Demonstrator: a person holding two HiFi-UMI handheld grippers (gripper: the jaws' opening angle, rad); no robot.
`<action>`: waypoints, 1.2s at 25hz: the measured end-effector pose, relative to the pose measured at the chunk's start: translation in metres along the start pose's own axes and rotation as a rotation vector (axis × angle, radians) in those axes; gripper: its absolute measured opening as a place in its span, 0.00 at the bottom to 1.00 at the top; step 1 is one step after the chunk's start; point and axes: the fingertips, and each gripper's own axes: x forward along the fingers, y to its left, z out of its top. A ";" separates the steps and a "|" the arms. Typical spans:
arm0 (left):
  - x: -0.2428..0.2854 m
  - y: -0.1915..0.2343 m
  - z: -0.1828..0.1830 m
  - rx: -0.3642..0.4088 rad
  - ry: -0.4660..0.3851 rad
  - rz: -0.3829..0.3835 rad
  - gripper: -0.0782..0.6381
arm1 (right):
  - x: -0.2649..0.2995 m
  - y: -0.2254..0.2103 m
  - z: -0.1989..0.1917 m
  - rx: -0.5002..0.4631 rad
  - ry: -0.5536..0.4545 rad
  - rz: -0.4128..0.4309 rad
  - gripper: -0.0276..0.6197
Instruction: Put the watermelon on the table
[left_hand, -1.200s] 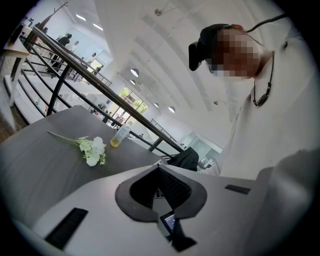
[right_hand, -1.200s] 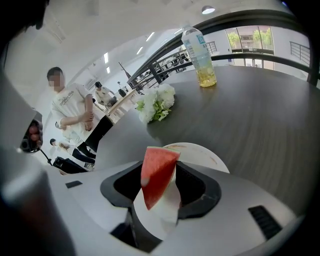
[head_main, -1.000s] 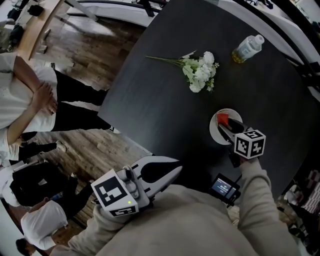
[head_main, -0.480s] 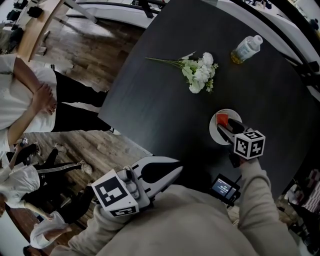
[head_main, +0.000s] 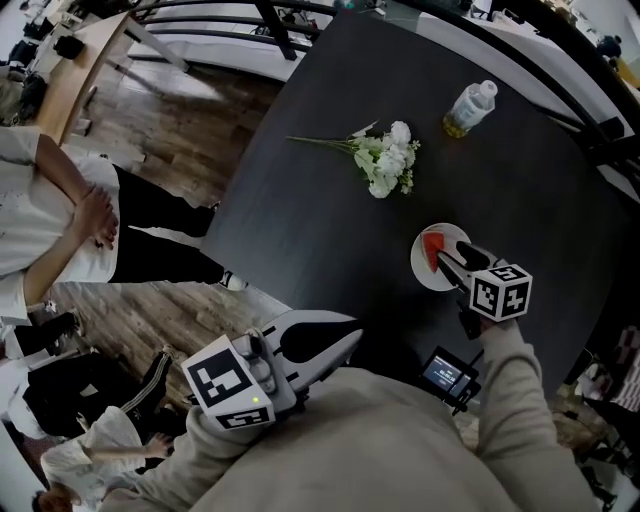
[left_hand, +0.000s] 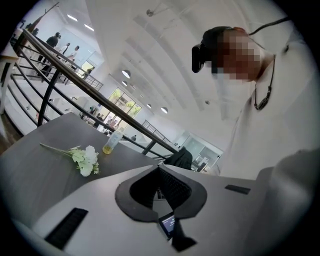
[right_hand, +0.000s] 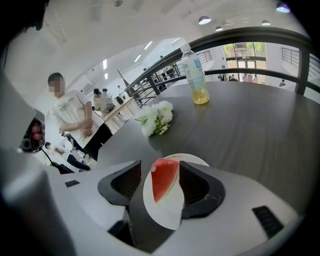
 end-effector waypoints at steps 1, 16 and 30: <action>-0.001 -0.002 0.005 0.001 -0.009 -0.010 0.11 | -0.007 -0.001 0.004 0.013 -0.016 -0.004 0.43; -0.003 -0.042 0.040 0.152 -0.003 -0.148 0.11 | -0.120 0.054 0.052 0.005 -0.301 0.078 0.11; 0.015 -0.088 0.074 0.259 -0.015 -0.326 0.11 | -0.230 0.157 0.088 -0.227 -0.549 0.116 0.07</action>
